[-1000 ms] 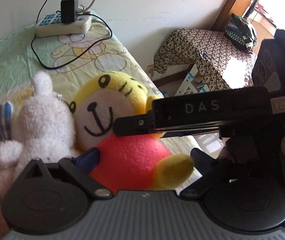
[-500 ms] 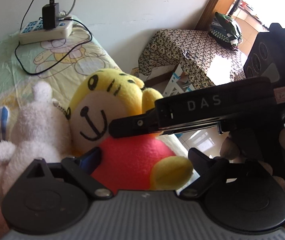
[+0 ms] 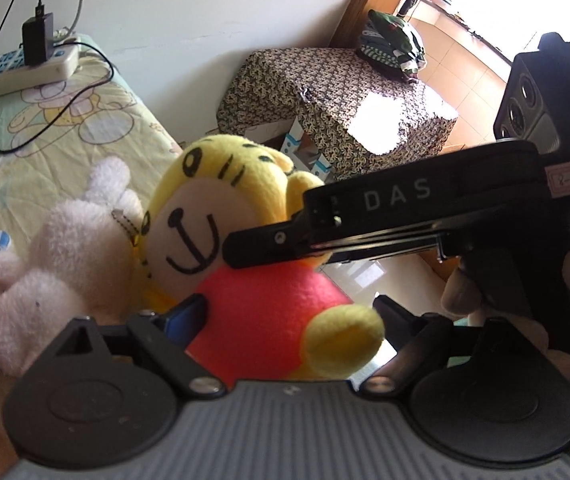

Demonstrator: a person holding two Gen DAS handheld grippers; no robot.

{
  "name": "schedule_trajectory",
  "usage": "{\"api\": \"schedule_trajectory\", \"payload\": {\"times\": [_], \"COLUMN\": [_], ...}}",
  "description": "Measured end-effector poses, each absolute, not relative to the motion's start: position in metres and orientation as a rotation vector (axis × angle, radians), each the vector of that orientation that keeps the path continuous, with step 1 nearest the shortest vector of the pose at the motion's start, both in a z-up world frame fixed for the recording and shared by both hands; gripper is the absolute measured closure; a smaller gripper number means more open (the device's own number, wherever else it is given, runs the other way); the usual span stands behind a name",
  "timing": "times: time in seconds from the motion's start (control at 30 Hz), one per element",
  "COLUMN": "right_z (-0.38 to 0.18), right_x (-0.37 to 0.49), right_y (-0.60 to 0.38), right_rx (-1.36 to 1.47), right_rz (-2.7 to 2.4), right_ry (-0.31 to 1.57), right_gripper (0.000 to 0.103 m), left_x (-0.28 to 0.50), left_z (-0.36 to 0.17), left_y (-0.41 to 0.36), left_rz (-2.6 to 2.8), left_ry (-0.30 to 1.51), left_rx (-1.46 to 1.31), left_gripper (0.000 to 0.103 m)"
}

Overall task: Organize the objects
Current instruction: 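Close the right gripper on the tiger plush's head and lift it, then carry the tiger plush with the right gripper over the red cardboard box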

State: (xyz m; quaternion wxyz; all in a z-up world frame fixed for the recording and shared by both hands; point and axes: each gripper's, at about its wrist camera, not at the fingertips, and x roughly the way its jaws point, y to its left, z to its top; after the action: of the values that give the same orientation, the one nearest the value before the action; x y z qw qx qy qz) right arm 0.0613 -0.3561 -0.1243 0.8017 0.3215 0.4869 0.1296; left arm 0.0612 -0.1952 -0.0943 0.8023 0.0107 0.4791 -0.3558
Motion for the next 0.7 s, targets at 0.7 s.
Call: {"api": "schedule_trajectory", "payload": {"times": [0.7], "right_z": [-0.088], "right_x": [-0.005], "right_y": [-0.354], "right_rx": [0.701], "right_rz": [0.318], "right_ry": [0.986], "right_gripper": [0.063], "left_x": [0.0], "left_z": [-0.057], "left_y": [-0.17], "left_rz": [-0.82], "left_ry": [0.894], "left_rx": [0.016], "left_gripper": [0.018]}}
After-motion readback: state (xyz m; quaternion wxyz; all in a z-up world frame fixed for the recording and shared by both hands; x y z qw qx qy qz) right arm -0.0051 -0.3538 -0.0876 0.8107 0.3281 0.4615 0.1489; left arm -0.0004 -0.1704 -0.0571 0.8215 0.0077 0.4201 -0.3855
